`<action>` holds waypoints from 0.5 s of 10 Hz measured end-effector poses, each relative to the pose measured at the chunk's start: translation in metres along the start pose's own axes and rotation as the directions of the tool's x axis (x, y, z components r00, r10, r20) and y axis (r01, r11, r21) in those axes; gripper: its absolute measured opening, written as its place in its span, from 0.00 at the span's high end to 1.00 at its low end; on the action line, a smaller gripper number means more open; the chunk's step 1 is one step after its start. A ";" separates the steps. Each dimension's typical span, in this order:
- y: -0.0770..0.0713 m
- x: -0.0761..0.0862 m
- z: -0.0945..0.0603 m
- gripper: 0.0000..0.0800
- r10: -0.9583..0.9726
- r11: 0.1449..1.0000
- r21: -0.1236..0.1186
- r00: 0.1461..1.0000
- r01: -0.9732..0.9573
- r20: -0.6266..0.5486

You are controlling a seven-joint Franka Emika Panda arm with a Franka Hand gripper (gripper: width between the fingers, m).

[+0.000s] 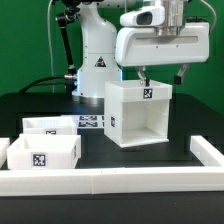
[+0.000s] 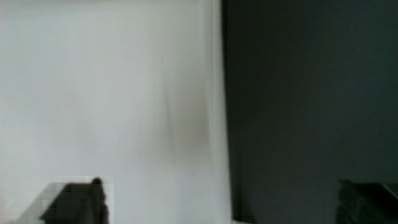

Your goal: Assemble drawer

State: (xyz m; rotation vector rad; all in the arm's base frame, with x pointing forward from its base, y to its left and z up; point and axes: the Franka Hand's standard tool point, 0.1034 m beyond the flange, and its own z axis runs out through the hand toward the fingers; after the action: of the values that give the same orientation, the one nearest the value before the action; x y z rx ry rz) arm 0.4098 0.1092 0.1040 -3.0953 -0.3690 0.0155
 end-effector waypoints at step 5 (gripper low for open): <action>-0.001 -0.002 0.006 0.58 -0.003 1.000 0.003 1.000 0.003 0.010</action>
Offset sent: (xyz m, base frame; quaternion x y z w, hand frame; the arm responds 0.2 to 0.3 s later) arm -0.0017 -0.0035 -0.0002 -0.0049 -0.0077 -0.0005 1.0000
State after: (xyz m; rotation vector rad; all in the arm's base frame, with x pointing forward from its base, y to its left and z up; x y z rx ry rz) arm 0.4071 0.1099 0.0984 -3.0930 -0.3731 0.0314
